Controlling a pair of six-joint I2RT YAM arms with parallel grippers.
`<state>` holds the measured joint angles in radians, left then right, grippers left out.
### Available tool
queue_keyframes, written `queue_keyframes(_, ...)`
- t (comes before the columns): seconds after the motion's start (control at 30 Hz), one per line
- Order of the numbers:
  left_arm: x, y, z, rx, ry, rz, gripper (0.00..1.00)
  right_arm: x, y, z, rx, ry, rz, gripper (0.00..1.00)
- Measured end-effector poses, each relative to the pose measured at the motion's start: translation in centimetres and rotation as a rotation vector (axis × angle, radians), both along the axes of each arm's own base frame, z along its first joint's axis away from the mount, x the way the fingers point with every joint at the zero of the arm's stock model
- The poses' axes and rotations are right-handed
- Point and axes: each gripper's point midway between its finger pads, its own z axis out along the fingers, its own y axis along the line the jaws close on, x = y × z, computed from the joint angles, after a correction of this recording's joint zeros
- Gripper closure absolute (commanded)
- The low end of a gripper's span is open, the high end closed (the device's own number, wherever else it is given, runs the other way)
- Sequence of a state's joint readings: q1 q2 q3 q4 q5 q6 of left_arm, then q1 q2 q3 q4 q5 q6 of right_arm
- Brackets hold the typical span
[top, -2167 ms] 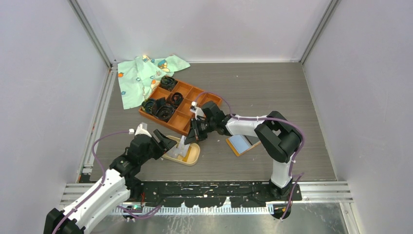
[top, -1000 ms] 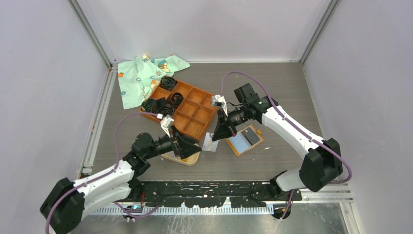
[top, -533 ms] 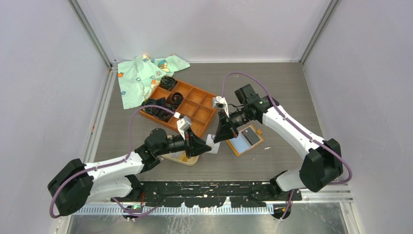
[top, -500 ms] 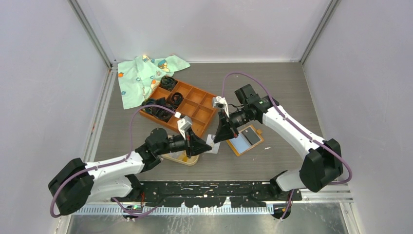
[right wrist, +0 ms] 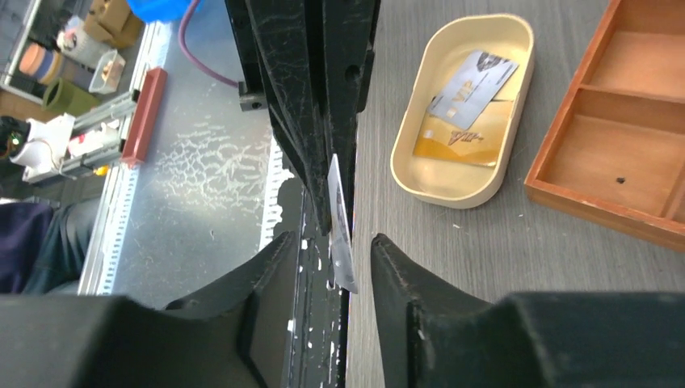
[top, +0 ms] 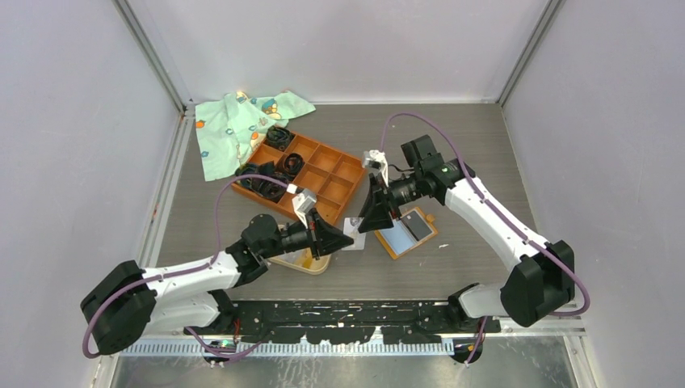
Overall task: Put the credit cards into the card holder
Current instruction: Insert the credit card into the card holder.
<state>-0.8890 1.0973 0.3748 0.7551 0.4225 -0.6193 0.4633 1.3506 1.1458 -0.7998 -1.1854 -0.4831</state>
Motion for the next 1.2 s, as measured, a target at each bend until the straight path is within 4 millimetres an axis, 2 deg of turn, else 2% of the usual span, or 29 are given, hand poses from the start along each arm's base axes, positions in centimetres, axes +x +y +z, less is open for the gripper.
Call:
queue_keyframes(0.13, 0.1, -0.2, 0.8, -0.04, 0.013, 0.028, 1.0, 1.1, -0.1, 1.3, 0.047, 0.04, -0.056, 0.52)
queue_keyframes(0.27, 0.2, -0.6, 1.9, -0.103, 0.015, 0.045, 1.0, 1.9, 0.2, 1.8, 0.078, 0.11, -0.102, 0.54)
queue_keyframes(0.37, 0.5, -0.8, 2.3, -0.136, 0.02, 0.064, 1.0, 2.0, 0.5, 1.9, 0.088, 0.166, -0.119, 0.58)
queue_keyframes(0.73, 1.8, -0.3, 3.7, -0.219, 0.028, 0.148, 1.0, 2.4, 1.1, 3.8, 0.127, 0.236, -0.132, 0.62)
queue_keyframes(0.87, 2.0, -0.3, 3.7, -0.223, 0.033, 0.161, 1.0, 2.4, 1.2, 4.0, 0.131, 0.248, -0.13, 0.72)
queue_keyframes(1.03, 2.0, -0.2, 3.7, -0.229, 0.035, 0.167, 1.0, 2.4, 1.2, 4.2, 0.135, 0.25, -0.129, 0.98)
queue_keyframes(1.2, 1.9, -0.1, 4.0, -0.246, 0.044, 0.168, 1.0, 2.3, 1.1, 4.3, 0.144, 0.246, -0.118, 0.99)
